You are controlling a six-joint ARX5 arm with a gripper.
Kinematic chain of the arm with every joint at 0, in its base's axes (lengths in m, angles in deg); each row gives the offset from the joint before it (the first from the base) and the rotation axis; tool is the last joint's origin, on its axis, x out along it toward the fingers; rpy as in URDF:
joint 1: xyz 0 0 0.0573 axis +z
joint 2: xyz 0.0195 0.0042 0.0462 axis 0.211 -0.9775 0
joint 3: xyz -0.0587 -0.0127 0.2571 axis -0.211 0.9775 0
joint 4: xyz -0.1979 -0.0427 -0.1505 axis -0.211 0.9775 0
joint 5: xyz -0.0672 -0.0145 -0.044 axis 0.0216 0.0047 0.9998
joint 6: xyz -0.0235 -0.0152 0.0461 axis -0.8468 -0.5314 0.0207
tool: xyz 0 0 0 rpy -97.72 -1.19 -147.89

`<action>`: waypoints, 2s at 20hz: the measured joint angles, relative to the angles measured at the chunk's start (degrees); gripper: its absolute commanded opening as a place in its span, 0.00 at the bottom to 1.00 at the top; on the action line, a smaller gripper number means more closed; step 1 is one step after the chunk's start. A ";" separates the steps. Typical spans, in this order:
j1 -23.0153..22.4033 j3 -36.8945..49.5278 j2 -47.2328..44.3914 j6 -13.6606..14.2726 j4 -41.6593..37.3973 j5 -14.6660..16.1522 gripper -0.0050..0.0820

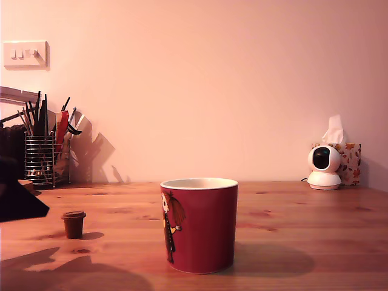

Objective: Pick up the coffee capsules on the table and drop them inside the coffee cup

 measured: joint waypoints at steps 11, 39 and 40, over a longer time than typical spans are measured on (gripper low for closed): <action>0.00 -3.26 -15.93 0.02 -11.50 0.42 0.64; 0.00 -15.82 -31.67 2.10 -12.22 3.45 0.55; 0.00 -15.82 -31.67 2.12 -12.22 3.45 0.55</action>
